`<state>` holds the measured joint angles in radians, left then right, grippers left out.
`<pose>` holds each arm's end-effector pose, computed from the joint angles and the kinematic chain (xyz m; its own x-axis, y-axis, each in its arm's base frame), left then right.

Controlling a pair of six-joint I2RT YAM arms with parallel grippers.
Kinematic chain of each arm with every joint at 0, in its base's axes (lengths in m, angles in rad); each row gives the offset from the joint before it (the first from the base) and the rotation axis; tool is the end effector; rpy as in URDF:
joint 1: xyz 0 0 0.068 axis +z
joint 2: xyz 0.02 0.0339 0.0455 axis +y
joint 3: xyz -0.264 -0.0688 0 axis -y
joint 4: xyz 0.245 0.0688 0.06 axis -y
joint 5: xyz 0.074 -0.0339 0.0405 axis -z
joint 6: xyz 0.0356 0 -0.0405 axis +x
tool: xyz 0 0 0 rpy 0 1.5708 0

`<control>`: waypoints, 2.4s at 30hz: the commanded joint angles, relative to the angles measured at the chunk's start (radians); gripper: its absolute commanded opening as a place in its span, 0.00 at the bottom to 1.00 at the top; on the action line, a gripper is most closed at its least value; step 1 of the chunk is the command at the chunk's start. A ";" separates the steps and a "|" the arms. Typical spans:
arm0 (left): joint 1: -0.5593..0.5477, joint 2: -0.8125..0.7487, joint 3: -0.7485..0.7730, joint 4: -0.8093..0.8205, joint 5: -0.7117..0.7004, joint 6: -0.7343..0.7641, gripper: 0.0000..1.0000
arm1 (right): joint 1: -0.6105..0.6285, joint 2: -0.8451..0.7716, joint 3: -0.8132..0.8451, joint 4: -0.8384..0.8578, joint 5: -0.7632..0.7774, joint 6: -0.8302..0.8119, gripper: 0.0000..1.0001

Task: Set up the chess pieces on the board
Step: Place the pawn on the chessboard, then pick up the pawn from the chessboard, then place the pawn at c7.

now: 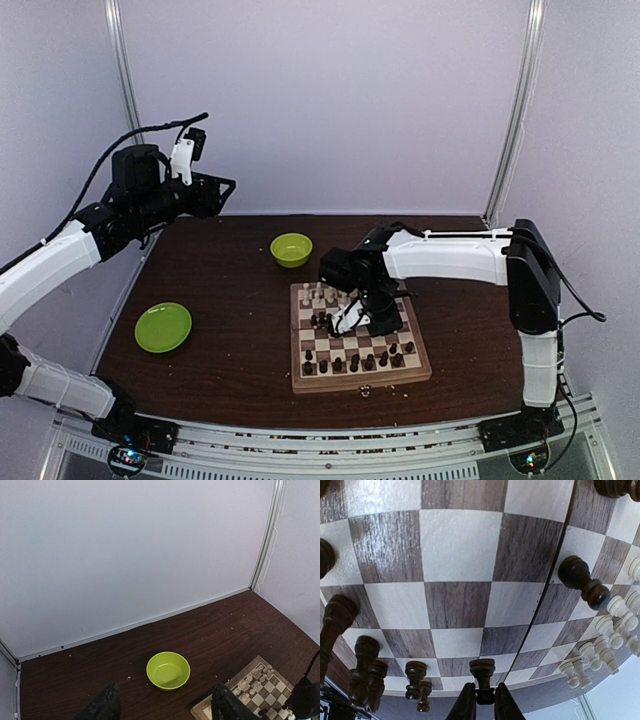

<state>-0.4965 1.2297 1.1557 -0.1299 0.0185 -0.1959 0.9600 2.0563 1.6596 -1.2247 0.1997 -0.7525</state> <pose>0.2527 -0.1377 0.3818 -0.2704 -0.0748 -0.9598 0.4481 0.8726 -0.1943 0.2276 0.3128 0.1989 0.1346 -0.9758 0.1723 -0.9818 -0.1548 -0.1101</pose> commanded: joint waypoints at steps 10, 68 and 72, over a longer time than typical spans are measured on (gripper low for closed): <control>-0.001 0.021 0.016 0.032 0.049 -0.017 0.63 | -0.065 -0.100 -0.046 0.092 -0.201 0.058 0.26; -0.001 0.091 0.035 0.019 0.140 -0.022 0.59 | -0.173 -0.160 -0.242 0.203 -0.604 0.073 0.13; -0.001 0.091 0.035 0.019 0.143 -0.023 0.59 | -0.169 -0.157 -0.246 0.197 -0.592 0.067 0.13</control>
<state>-0.4965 1.3190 1.1568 -0.1371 0.1429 -0.2115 0.7856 1.9190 1.4303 -1.0023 -0.3962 -0.6674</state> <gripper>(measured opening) 0.594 0.131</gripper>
